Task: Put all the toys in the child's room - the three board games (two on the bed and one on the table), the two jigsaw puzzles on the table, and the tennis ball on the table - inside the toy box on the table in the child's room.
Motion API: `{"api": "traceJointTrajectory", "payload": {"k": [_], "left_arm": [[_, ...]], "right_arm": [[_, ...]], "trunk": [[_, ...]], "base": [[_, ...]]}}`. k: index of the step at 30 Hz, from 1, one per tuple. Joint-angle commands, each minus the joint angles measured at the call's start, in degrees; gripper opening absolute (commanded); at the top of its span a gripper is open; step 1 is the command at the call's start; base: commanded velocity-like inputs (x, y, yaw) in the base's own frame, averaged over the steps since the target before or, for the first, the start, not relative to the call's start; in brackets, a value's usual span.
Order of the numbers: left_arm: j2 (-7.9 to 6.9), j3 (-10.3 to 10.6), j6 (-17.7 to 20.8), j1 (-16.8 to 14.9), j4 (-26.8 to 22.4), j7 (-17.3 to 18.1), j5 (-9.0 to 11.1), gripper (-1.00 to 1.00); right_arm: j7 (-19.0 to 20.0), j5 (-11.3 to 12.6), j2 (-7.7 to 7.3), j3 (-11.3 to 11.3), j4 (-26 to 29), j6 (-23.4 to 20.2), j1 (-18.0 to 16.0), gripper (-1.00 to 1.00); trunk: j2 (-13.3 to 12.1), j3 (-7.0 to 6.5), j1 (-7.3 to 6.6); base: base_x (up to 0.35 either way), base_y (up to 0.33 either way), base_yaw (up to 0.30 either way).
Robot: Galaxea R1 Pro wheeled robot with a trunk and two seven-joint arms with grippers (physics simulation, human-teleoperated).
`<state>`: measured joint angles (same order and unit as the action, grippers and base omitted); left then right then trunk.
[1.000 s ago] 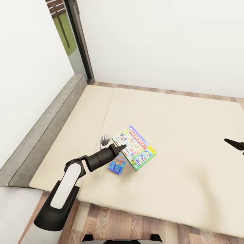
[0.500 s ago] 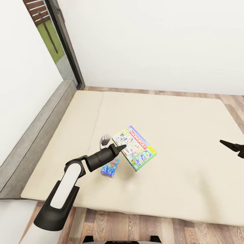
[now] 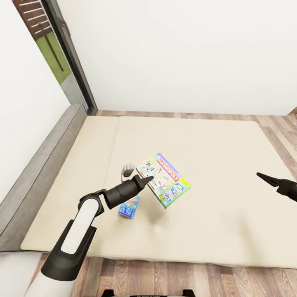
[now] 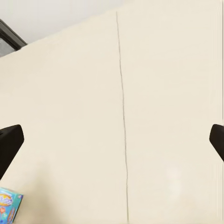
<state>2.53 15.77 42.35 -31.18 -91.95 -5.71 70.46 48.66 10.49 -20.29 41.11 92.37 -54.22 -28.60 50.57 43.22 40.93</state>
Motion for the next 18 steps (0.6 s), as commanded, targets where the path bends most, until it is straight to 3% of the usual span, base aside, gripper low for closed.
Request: {"api": "traceJointTrajectory", "payload": {"k": [1,18], "left_arm": [[0.0,-0.03,0.19,-0.02,-0.07,-0.61,0.56,-1.0],[-0.07,-0.08,0.19,0.04,-0.07,-0.67,0.56,-1.0]], "right_arm": [[0.21,-0.04,0.19,0.05,0.0,-0.27,-0.05,1.0],[0.21,-0.11,0.74,0.29,0.01,-1.42,-0.05,1.0]], "trunk": [[-0.38,-0.24,-0.22],[-7.2,-4.82,-3.95]], "base": [[0.0,0.0,-0.104],[0.0,0.0,-0.099]]}}
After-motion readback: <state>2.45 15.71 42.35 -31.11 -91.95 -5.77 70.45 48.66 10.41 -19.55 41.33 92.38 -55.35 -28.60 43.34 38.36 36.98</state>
